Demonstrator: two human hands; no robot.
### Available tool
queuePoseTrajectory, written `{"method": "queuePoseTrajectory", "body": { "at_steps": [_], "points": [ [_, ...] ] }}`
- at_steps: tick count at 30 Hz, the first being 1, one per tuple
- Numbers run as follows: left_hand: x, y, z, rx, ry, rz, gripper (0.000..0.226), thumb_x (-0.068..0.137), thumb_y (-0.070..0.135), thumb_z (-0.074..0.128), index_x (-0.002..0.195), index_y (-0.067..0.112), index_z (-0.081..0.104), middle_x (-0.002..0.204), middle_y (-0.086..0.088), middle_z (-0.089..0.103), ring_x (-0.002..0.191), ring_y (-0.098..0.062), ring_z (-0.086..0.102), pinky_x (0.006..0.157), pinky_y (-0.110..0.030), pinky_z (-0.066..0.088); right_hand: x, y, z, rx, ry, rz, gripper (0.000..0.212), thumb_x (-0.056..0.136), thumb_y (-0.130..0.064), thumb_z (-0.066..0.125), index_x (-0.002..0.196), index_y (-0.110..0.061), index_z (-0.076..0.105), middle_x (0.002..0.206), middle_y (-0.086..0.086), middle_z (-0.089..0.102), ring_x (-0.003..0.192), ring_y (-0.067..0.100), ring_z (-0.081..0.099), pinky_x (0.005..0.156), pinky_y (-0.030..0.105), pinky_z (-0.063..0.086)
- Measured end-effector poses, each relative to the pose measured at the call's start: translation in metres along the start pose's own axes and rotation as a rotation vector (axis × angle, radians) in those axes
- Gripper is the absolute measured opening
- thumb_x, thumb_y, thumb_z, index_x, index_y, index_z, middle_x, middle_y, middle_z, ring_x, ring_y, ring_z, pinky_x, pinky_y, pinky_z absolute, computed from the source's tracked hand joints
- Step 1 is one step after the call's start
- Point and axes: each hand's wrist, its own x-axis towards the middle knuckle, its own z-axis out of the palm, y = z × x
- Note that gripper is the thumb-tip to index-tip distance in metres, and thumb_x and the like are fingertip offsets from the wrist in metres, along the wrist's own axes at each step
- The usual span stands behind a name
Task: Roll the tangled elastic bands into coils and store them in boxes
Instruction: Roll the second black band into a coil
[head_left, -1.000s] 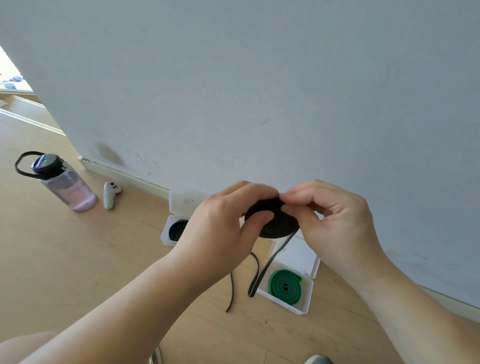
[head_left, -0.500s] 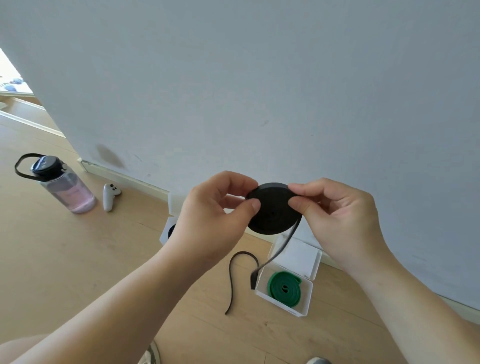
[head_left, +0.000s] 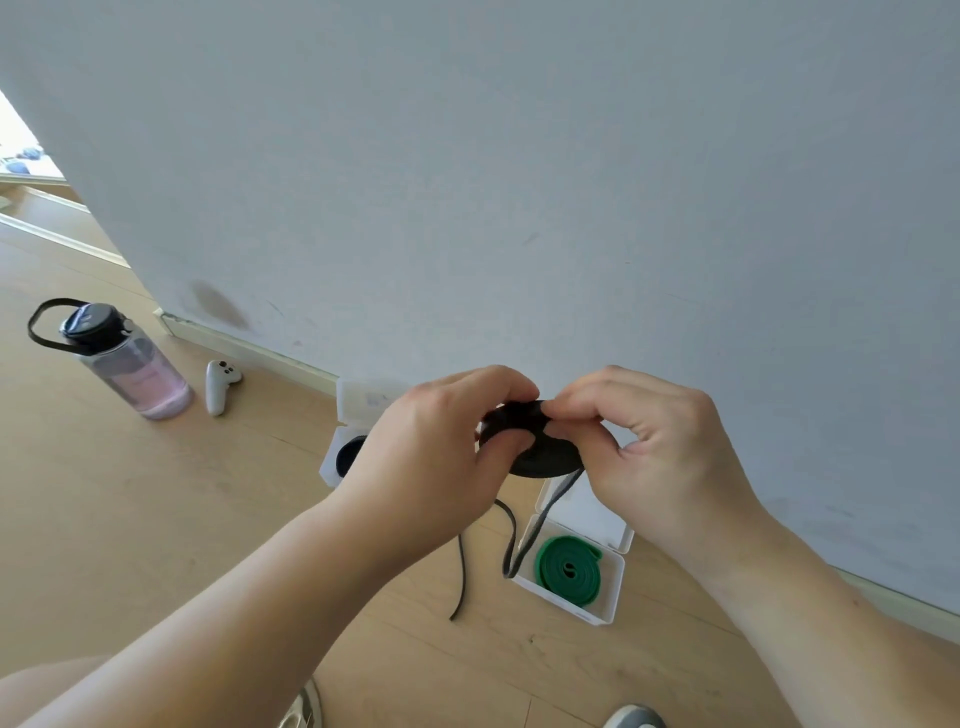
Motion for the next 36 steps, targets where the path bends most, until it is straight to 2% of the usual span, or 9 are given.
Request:
{"method": "queuePoseTrajectory", "body": {
  "at_steps": [6,11,15,18,21,25,28,33,36],
  "points": [
    [0.006,0.001,-0.005,-0.213,0.082,-0.213,0.022,0.09,0.014,0.074,0.102,0.033,0.072,0.092,0.023,0.074,0.088,0.004,0.069,0.076,-0.012,0.052,0.004,-0.006,-0.007,0.241,0.068,0.362,0.021,0.08,-0.01,0.086,0.088,-0.029,0.08,0.079,-0.016,0.078,0.076,0.003,0.074,0.071,0.011,0.055],
    [0.009,0.003,-0.009,-0.604,0.133,-0.375,0.019,0.089,0.005,0.077,0.099,0.02,0.072,0.093,0.003,0.079,0.086,-0.018,0.077,0.085,-0.046,0.064,0.007,-0.003,-0.012,0.339,0.072,0.374,0.035,0.087,-0.002,0.078,0.099,-0.035,0.078,0.094,-0.019,0.079,0.087,0.004,0.075,0.082,0.013,0.056],
    [0.003,0.004,-0.002,-0.291,0.09,-0.233,0.025,0.092,0.018,0.074,0.112,0.032,0.067,0.106,0.019,0.072,0.096,0.001,0.07,0.082,-0.03,0.061,0.006,0.0,-0.01,0.201,0.08,0.221,0.037,0.086,0.009,0.075,0.092,-0.027,0.08,0.086,-0.011,0.077,0.085,0.005,0.073,0.077,0.014,0.054],
    [0.001,0.001,0.002,-0.083,0.113,0.019,0.03,0.093,0.011,0.071,0.118,0.027,0.07,0.107,0.019,0.071,0.099,-0.001,0.068,0.081,-0.026,0.059,0.003,0.005,-0.005,0.05,0.04,0.039,0.033,0.086,0.017,0.069,0.093,-0.013,0.082,0.088,-0.001,0.075,0.084,0.011,0.072,0.075,0.028,0.059],
    [0.002,-0.002,0.003,-0.018,0.095,0.092,0.029,0.091,0.006,0.07,0.113,0.025,0.072,0.101,0.017,0.073,0.096,-0.003,0.068,0.077,-0.029,0.058,0.002,0.007,-0.006,-0.009,0.027,-0.053,0.035,0.085,0.019,0.065,0.094,-0.01,0.082,0.088,0.0,0.075,0.082,0.011,0.072,0.073,0.029,0.059],
    [0.002,0.004,0.0,-0.12,0.072,-0.047,0.026,0.092,0.01,0.07,0.105,0.032,0.073,0.097,0.027,0.071,0.093,0.005,0.066,0.076,-0.015,0.053,0.002,-0.001,-0.006,0.065,0.047,0.094,0.03,0.083,0.01,0.077,0.088,-0.019,0.082,0.083,-0.01,0.077,0.081,0.006,0.074,0.075,0.018,0.057],
    [0.005,0.005,-0.004,-0.263,0.118,-0.193,0.026,0.093,0.01,0.07,0.102,0.035,0.072,0.097,0.027,0.072,0.093,0.004,0.068,0.083,-0.024,0.057,0.007,-0.005,-0.01,0.294,0.043,0.372,0.032,0.082,-0.002,0.082,0.088,-0.033,0.08,0.084,-0.016,0.079,0.081,0.003,0.075,0.077,0.013,0.056],
    [0.009,0.007,-0.008,-0.59,0.138,-0.359,0.024,0.094,0.003,0.07,0.102,0.026,0.072,0.094,0.007,0.075,0.087,-0.011,0.074,0.076,-0.041,0.066,0.009,-0.004,-0.013,0.319,0.031,0.352,0.044,0.088,0.001,0.075,0.1,-0.041,0.079,0.097,-0.014,0.079,0.094,0.008,0.074,0.088,0.016,0.055],
    [0.006,0.005,-0.004,-0.295,0.09,-0.245,0.02,0.093,0.014,0.071,0.102,0.03,0.066,0.095,0.017,0.071,0.094,0.002,0.068,0.077,-0.028,0.062,0.008,-0.004,-0.013,0.195,0.041,0.254,0.044,0.085,0.009,0.075,0.096,-0.033,0.081,0.088,-0.016,0.078,0.089,0.002,0.073,0.08,0.008,0.051]
  ]
}}
